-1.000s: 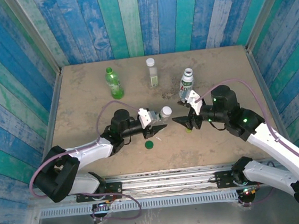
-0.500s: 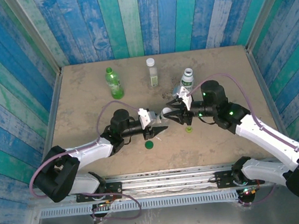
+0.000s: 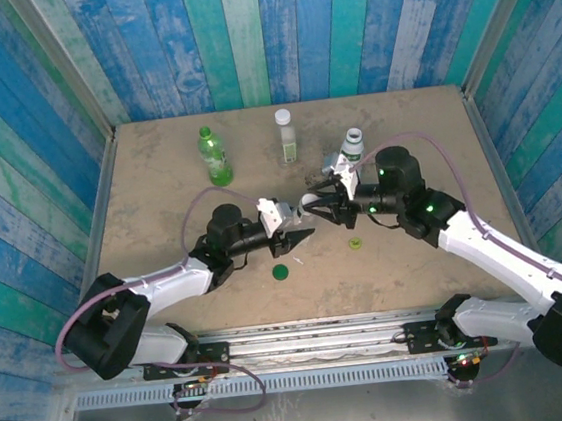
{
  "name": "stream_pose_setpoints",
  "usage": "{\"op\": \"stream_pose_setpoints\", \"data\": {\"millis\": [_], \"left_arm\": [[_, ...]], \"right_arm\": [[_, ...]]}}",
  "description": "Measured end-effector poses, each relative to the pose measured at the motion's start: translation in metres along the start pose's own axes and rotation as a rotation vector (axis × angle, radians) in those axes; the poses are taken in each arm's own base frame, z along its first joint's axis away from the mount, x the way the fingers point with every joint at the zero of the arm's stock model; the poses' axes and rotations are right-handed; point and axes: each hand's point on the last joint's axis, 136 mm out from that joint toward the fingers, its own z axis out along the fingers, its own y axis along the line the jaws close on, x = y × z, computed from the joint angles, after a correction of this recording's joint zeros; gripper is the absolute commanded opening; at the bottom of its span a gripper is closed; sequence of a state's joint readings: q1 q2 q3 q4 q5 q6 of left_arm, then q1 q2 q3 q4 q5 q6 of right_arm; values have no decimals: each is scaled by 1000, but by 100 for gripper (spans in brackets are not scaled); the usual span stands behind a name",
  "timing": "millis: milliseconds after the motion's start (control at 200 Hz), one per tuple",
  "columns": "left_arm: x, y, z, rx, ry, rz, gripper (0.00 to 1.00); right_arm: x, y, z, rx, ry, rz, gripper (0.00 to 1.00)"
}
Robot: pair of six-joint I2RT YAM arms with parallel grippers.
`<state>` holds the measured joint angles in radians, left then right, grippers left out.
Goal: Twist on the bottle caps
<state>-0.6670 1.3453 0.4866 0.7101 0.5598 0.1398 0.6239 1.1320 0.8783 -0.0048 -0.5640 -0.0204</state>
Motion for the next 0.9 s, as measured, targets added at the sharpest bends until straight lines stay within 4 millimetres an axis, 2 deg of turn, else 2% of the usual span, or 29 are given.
{"op": "stream_pose_setpoints", "data": {"millis": [125,250,305,441,541,706,896], "left_arm": [[-2,19,5,-84,-1,-15,55],[0,29,4,-134,7,-20,55],[0,31,4,-145,9,-20,54],[-4,32,4,-157,-4,-10,54],[-4,30,1,-142,-19,-6,55],[1,16,0,-59,-17,-6,56],[-1,5,0,6,-27,4,56]], "right_arm": [[-8,-14,9,97,-37,32,34],[-10,-22,14,159,-57,59,37],[-11,-23,14,174,-63,64,42],[-12,-20,10,193,-68,71,62],[-18,-13,1,186,-90,48,70],[-27,-2,-14,172,-133,-6,72],[-21,-7,-2,167,-101,8,67]]}}
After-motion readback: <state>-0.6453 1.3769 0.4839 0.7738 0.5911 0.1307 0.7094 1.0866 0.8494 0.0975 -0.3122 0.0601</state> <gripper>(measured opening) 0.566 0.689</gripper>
